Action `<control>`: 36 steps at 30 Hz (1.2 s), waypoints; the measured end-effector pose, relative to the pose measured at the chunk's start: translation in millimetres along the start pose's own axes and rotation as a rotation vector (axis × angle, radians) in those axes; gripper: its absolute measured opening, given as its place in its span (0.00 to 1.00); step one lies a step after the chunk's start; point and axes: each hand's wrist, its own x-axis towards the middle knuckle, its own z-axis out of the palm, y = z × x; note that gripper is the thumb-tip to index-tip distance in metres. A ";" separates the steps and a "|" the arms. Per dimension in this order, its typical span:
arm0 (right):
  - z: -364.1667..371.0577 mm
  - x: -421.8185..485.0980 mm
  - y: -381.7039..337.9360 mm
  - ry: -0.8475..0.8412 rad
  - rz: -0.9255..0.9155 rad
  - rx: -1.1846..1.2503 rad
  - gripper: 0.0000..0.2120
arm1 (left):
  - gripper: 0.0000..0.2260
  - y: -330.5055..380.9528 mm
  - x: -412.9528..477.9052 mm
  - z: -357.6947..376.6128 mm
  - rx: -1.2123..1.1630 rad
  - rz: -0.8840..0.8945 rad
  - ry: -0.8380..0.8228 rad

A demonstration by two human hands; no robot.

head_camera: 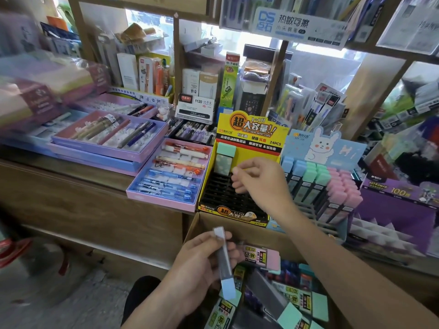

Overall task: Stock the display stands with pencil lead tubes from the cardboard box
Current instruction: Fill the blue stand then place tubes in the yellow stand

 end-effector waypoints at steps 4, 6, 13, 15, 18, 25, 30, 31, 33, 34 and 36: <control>-25.6 -64.0 10.2 -0.083 0.026 0.047 0.03 | 0.10 1.6 -0.4 1.9 -0.059 0.019 -0.007; -35.6 -94.6 22.7 -0.124 0.111 0.055 0.05 | 0.11 1.3 0.7 1.8 -0.075 0.018 -0.011; -30.0 -148.0 60.9 -0.330 0.674 0.402 0.13 | 0.17 -5.1 4.7 -2.3 -0.058 0.017 -0.090; -28.3 -148.4 62.0 -0.341 0.767 0.584 0.17 | 0.17 -7.2 4.8 -2.0 -0.034 0.013 -0.117; -32.8 -145.2 63.1 -0.278 0.756 0.656 0.19 | 0.17 -6.6 3.6 -1.8 0.014 0.014 -0.129; -50.1 -141.8 66.7 -0.170 0.547 0.667 0.12 | 0.15 -5.5 -1.6 -0.5 0.188 0.034 -0.060; -58.5 -138.0 71.6 -0.025 0.414 0.640 0.14 | 0.14 -9.1 -2.5 2.8 0.248 0.055 -0.042; -59.5 -137.1 72.5 0.005 0.396 0.649 0.14 | 0.14 -9.9 -2.8 3.2 0.270 0.054 -0.033; -60.9 -135.6 74.2 0.045 0.378 0.678 0.13 | 0.13 -11.6 -2.8 3.7 0.329 0.061 -0.009; -61.3 -135.1 74.9 0.054 0.378 0.690 0.12 | 0.12 -12.5 -2.6 3.7 0.368 0.072 0.001; -62.1 -135.0 76.9 0.059 0.382 0.704 0.11 | 0.12 -14.6 -2.8 3.6 0.456 0.093 0.006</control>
